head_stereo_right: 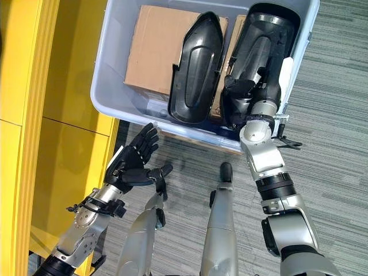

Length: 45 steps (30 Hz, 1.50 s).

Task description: Move parts from the plastic box to the shelf.

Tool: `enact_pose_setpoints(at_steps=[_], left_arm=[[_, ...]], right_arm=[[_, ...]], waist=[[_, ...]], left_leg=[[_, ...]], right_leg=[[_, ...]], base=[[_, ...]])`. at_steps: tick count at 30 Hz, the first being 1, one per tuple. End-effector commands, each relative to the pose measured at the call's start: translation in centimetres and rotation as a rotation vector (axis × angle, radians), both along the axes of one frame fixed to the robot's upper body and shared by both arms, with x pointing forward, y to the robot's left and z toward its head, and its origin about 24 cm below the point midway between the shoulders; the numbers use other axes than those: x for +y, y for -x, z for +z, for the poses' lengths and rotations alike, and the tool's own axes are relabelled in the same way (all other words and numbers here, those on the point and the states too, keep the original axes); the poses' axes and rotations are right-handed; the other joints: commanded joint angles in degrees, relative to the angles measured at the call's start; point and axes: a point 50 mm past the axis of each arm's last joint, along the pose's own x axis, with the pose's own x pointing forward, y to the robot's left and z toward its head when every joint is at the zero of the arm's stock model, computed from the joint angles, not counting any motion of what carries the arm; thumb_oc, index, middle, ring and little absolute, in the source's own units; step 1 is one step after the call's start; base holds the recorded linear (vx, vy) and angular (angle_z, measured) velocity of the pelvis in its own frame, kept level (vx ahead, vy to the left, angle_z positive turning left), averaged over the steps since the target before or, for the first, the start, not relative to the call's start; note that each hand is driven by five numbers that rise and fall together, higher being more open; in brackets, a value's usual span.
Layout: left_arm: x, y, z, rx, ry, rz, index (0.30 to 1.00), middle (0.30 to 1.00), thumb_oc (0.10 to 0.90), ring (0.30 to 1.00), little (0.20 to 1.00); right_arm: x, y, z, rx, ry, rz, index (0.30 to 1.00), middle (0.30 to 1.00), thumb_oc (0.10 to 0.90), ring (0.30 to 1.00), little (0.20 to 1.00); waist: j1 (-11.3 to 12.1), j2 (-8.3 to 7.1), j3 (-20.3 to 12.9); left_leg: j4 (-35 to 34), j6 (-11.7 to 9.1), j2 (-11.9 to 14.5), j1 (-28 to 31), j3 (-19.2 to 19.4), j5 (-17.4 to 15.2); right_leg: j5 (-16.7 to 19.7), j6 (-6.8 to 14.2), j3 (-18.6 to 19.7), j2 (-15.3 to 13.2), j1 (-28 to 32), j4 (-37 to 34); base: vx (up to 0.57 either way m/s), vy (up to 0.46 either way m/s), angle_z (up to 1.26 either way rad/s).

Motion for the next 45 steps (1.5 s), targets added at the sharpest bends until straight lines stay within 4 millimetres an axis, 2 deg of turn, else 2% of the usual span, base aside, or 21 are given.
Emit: enact_pose_setpoints(at_steps=[1,5,16,18,22,23,25,28,31,32,34,37,41,45], left_arm=[[-0.4,0.9,4.3,-0.224,0.046,-0.069,1.000,1.000,0.900,1.000,1.000],[-0.4,0.9,4.4,-0.235,0.042,-0.080,1.000,1.000,0.900,1.000,1.000],[0.6,1.1,4.6,-0.230,-0.006,-0.113,1.000,1.000,0.900,1.000,1.000],[0.6,1.2,4.6,-0.232,-0.018,-0.116,1.000,1.000,0.900,1.000,1.000],[0.8,1.3,4.6,-0.236,-0.027,-0.115,1.000,1.000,0.900,1.000,1.000],[0.7,1.4,4.8,-0.238,-0.027,-0.114,1.000,1.000,0.900,1.000,1.000],[0.7,1.4,4.8,-0.241,-0.030,-0.119,1.000,1.000,0.900,1.000,1.000],[0.4,1.4,4.9,-0.243,-0.034,-0.130,1.000,1.000,0.900,1.000,1.000],[0.5,1.4,4.9,-0.246,-0.036,-0.130,1.000,1.000,0.900,1.000,1.000],[0.6,1.4,5.0,-0.249,-0.036,-0.131,1.000,1.000,0.900,1.000,1.000],[0.6,1.5,5.1,-0.251,-0.039,-0.133,1.000,1.000,0.900,1.000,1.000],[1.3,1.5,5.2,-0.253,-0.046,-0.127,1.000,1.000,0.900,1.000,1.000],[2.1,1.7,5.2,-0.250,-0.061,-0.112,1.000,1.000,0.900,1.000,1.000],[2.9,1.8,5.2,-0.254,-0.080,-0.093,1.000,1.000,0.900,1.000,1.000]], right_arm=[[0.7,-0.3,4.4,-0.074,0.234,0.011,1.000,1.000,0.900,1.000,1.000],[2.1,-0.5,5.6,-0.048,0.436,0.011,1.000,1.000,0.900,1.000,1.000],[2.9,-0.5,8.7,0.039,0.973,-0.119,1.000,1.000,0.900,1.000,1.000],[2.4,-0.6,8.7,0.054,0.960,-0.149,1.000,1.000,0.900,1.000,1.000],[-0.2,-1.3,8.3,0.160,0.837,-0.269,1.000,1.000,0.900,1.000,1.000],[-1.6,-1.9,7.8,0.215,0.769,-0.283,1.000,1.000,0.900,1.000,1.000],[-2.3,-2.2,7.5,0.248,0.728,-0.277,1.000,1.000,0.900,1.000,1.000],[-2.9,-2.6,7.4,0.283,0.790,-0.280,1.000,1.000,0.900,1.000,1.000],[-2.6,-2.7,7.6,0.307,0.863,-0.243,1.000,1.000,0.900,1.000,1.000],[-1.9,-2.6,8.0,0.291,0.973,-0.235,1.000,1.000,0.900,1.000,1.000],[-1.4,-2.6,8.2,0.286,1.031,-0.217,1.000,1.000,0.900,1.000,1.000],[0.7,-1.8,8.5,0.274,1.299,-0.154,1.000,1.000,0.900,1.000,1.000],[1.1,-0.9,8.2,0.262,1.414,-0.131,1.000,1.000,0.900,1.000,1.000],[0.9,0.1,7.3,0.250,1.444,-0.113,1.000,1.000,0.900,1.000,1.000]], waist=[[1.5,4.69,-0.4],[2.3,5.00,-0.4],[4.4,4.26,-0.4],[4.7,3.97,-0.4],[5.0,3.75,-0.4],[5.4,3.85,-0.4],[5.6,3.95,-0.4],[6.0,4.12,-0.4],[6.1,4.10,-0.4],[6.1,3.99,-0.4],[6.1,3.92,-0.4],[5.9,3.12,-0.4],[5.6,1.96,-0.4],[4.8,0.39,-0.4]], left_leg=[[9.6,2.7,-0.4,-0.5,-0.5,-12.7],[10.0,2.8,-0.6,-1.1,-0.7,-12.6],[12.0,2.8,-1.0,-2.7,-2.0,-12.7],[12.2,2.8,-0.9,-3.0,-2.1,-12.7],[12.2,2.7,-0.8,-3.4,-2.2,-12.6],[12.2,2.7,-0.7,-3.7,-2.3,-12.6],[12.2,2.7,-0.8,-3.8,-2.4,-12.6],[12.1,2.6,-0.8,-4.0,-2.5,-12.4],[12.0,2.6,-0.6,-4.1,-2.4,-12.3],[11.9,2.6,-0.5,-4.0,-2.2,-12.2],[11.9,2.6,-0.5,-4.0,-2.3,-12.2],[12.3,2.5,-0.2,-4.3,-2.2,-12.1],[12.6,2.5,0.2,-4.4,-2.2,-12.0],[12.7,2.7,0.9,-4.5,-2.0,-12.0]], right_leg=[[-4.1,-3.6,-3.0,1.2,1.8,-3.0],[-4.0,-3.4,-3.1,0.8,1.8,-3.1],[-3.9,-3.0,-4.6,0.1,2.7,-3.1],[-3.8,-2.9,-4.8,0.0,2.7,-3.2],[-3.7,-3.0,-5.2,0.1,2.8,-3.5],[-3.9,-3.1,-5.4,0.2,2.6,-3.3],[-4.0,-3.2,-5.7,0.1,2.6,-3.3],[-4.1,-3.2,-6.1,-0.1,2.6,-3.3],[-3.9,-3.2,-6.3,-0.2,2.5,-3.3],[-3.9,-3.1,-6.4,-0.3,2.5,-3.4],[-3.9,-3.1,-6.4,-0.4,2.5,-3.3],[-3.9,-3.0,-6.7,-0.4,2.6,-3.0],[-3.8,-2.7,-7.0,-0.3,3.0,-3.3],[-3.4,-2.6,-7.2,0.3,3.4,-4.0]], base=[[0.00,0.000,0.00],[0.00,0.000,0.00],[0.00,-0.039,0.06],[0.00,-0.056,0.02],[0.00,-0.029,0.08],[0.00,-0.025,0.07],[0.00,-0.015,0.02],[0.00,-0.005,0.01],[-0.01,-0.013,0.08],[-0.01,-0.010,0.06],[0.00,-0.005,0.02],[0.00,-0.022,0.00],[-0.01,-0.047,0.01],[-0.01,-0.059,-0.01]])
